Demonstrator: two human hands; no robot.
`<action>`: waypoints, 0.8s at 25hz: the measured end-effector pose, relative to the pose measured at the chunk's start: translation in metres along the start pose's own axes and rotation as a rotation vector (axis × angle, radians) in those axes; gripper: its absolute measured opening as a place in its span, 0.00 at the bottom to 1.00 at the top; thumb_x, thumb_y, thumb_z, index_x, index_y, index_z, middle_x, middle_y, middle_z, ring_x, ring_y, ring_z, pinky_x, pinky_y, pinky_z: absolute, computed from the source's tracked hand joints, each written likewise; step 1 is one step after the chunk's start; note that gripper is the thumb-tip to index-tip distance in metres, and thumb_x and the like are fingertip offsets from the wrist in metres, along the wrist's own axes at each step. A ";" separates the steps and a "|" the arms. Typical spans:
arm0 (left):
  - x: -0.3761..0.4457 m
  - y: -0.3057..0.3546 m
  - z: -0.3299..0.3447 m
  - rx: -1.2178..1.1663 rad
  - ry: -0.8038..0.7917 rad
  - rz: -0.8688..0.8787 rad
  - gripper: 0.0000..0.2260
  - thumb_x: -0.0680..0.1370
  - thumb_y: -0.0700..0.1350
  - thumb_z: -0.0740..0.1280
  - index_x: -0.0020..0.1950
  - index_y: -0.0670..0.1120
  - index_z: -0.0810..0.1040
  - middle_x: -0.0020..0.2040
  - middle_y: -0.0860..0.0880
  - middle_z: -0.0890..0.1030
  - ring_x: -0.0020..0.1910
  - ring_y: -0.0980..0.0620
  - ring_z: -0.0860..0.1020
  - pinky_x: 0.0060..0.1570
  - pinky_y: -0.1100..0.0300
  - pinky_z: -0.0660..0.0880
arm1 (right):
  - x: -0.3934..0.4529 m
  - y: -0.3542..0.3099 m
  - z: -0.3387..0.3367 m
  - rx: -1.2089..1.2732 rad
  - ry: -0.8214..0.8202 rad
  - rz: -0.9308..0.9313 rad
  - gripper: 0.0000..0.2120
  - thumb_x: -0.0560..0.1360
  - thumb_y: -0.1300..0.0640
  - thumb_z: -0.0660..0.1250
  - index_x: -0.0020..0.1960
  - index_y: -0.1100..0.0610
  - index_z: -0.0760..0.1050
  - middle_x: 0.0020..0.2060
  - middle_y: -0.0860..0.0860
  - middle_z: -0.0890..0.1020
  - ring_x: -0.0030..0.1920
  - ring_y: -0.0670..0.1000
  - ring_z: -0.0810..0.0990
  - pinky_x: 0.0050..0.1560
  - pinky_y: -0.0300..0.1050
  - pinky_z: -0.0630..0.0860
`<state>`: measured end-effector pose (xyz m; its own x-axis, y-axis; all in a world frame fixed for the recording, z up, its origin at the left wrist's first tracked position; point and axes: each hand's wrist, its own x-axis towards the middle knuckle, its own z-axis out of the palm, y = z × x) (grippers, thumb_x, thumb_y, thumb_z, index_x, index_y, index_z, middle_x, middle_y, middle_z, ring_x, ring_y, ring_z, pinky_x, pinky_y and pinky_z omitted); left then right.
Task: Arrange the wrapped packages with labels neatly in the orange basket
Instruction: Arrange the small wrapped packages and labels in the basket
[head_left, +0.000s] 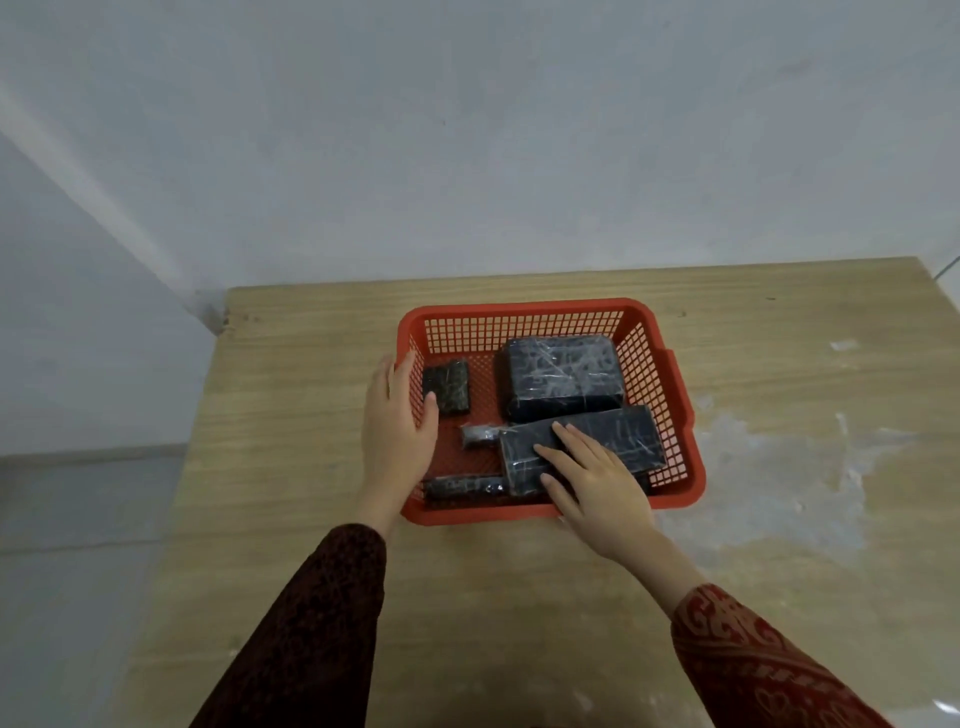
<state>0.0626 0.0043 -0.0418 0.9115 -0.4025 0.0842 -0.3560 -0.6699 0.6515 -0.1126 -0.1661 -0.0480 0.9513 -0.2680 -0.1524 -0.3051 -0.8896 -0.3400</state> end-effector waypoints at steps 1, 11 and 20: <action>0.002 -0.003 0.004 -0.054 -0.006 -0.025 0.25 0.81 0.47 0.59 0.77 0.49 0.58 0.76 0.45 0.61 0.73 0.49 0.61 0.70 0.55 0.64 | 0.002 -0.001 -0.003 0.006 -0.031 0.001 0.22 0.80 0.46 0.55 0.72 0.50 0.65 0.76 0.50 0.61 0.77 0.50 0.56 0.75 0.48 0.55; 0.004 -0.018 0.015 -0.229 0.031 -0.076 0.24 0.82 0.43 0.58 0.77 0.45 0.57 0.73 0.48 0.66 0.65 0.70 0.58 0.58 0.85 0.53 | 0.136 -0.066 0.000 -0.092 -0.124 -0.269 0.27 0.72 0.56 0.70 0.69 0.56 0.67 0.70 0.58 0.67 0.71 0.59 0.64 0.65 0.56 0.71; 0.004 -0.018 0.014 -0.260 0.033 -0.081 0.25 0.81 0.44 0.59 0.77 0.46 0.57 0.73 0.51 0.66 0.67 0.67 0.60 0.60 0.83 0.54 | 0.193 -0.057 0.004 0.173 -0.165 -0.252 0.17 0.74 0.62 0.66 0.63 0.59 0.73 0.53 0.57 0.77 0.53 0.55 0.75 0.53 0.48 0.72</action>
<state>0.0699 0.0057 -0.0640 0.9428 -0.3303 0.0455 -0.2204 -0.5149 0.8284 0.0884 -0.1660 -0.0615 0.9819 0.0287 -0.1870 -0.0776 -0.8403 -0.5366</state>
